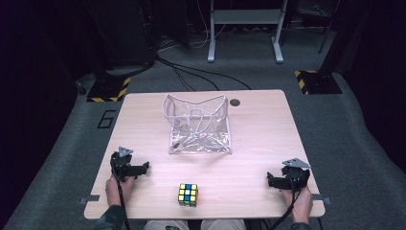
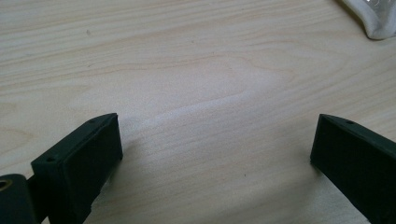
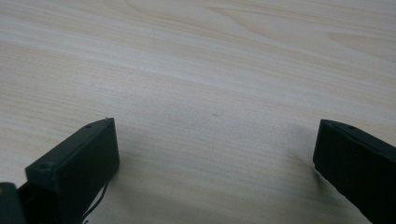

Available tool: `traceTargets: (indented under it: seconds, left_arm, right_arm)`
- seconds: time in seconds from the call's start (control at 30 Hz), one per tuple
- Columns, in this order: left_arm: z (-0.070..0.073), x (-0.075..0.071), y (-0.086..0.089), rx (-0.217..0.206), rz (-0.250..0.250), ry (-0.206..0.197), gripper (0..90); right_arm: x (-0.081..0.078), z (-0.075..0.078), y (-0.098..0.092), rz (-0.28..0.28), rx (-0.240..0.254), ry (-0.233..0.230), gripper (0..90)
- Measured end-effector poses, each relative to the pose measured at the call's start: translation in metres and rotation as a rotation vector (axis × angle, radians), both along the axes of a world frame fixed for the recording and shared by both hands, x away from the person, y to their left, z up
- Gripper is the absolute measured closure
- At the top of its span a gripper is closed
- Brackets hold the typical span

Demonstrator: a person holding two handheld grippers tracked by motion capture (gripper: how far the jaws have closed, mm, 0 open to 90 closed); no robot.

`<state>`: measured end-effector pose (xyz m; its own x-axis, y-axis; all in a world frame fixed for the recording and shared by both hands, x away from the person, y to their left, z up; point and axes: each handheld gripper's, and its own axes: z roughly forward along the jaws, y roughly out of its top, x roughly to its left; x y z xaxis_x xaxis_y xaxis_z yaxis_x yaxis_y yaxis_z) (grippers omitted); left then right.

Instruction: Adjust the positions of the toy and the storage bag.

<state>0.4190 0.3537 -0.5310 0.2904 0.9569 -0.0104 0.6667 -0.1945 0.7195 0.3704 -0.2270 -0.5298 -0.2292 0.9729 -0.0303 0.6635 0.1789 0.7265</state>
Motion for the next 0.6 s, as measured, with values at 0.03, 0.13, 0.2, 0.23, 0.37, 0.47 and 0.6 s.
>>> traceTargets:
  seconds: [0.03, 0.13, 0.2, 0.23, 0.37, 0.47, 0.6]
  left_arm:
    - [0.0, 0.0, 0.0, 0.0, 0.0, 0.0, 2.0]
    - [0.0, 0.0001, -0.0001, -0.001, 0.001, -0.001, 2.0]
    - [0.0, 0.0001, -0.0001, 0.0, 0.0, -0.001, 1.9]
    - [0.0, 0.0001, -0.0001, 0.0, 0.001, -0.001, 2.0]
    - [0.0, 0.0001, -0.0001, -0.001, 0.0, -0.001, 2.0]
    - [0.0, 0.0001, -0.0001, -0.001, 0.0, -0.001, 2.0]
    - [-0.0001, 0.0004, -0.0001, 0.001, 0.001, -0.004, 2.0]
  right_arm:
    - [0.0012, 0.0001, -0.0007, 0.002, 0.007, 0.008, 0.0]
    - [0.002, -0.0001, -0.0017, 0.004, 0.014, 0.012, 0.0]
    - [0.0017, 0.0, -0.0015, 0.005, 0.01, 0.009, 0.0]
    - [0.0018, 0.0, -0.0016, 0.01, 0.007, 0.007, 0.0]
    - [0.0018, 0.0001, -0.0014, 0.009, 0.011, 0.009, 0.1]
    - [0.0017, 0.0001, -0.0014, 0.009, 0.011, 0.009, 0.1]
    - [0.0021, 0.0002, -0.0012, 0.011, 0.008, 0.008, 0.1]
